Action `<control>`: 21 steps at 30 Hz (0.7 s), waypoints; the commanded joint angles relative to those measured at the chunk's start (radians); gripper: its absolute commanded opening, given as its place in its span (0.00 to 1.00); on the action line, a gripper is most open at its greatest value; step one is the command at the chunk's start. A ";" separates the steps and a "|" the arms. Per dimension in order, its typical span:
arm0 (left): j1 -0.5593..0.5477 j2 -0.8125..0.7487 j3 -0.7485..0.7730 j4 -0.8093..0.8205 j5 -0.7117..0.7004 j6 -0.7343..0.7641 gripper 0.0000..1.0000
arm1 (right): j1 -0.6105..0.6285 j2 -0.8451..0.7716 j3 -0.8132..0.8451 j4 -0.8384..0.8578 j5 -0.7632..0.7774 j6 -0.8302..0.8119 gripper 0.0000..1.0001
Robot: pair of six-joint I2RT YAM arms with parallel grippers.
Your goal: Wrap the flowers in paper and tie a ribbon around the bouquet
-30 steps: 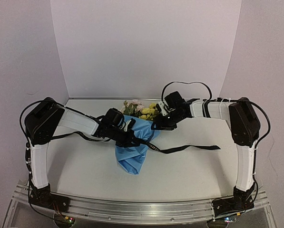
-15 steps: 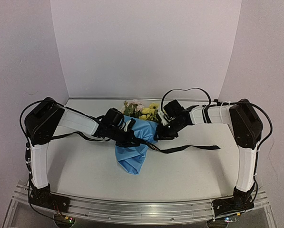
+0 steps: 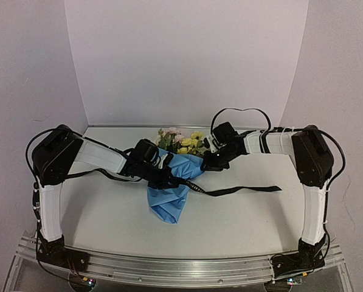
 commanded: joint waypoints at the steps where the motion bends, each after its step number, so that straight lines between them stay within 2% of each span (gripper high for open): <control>1: 0.001 0.016 0.018 -0.021 -0.001 0.010 0.02 | 0.012 -0.013 -0.011 0.011 0.010 -0.016 0.24; 8: 0.001 0.021 0.025 -0.018 0.000 0.008 0.02 | 0.068 -0.052 -0.123 0.044 -0.008 -0.008 0.33; 14: 0.001 0.020 0.028 -0.025 -0.001 0.009 0.02 | 0.056 -0.023 -0.104 0.044 0.124 0.061 0.39; 18: 0.003 0.015 0.023 -0.028 -0.004 0.012 0.02 | 0.029 -0.020 -0.082 0.039 0.221 0.116 0.34; 21: 0.003 0.016 0.021 -0.026 -0.001 0.011 0.02 | 0.014 -0.014 -0.053 0.027 0.256 0.138 0.27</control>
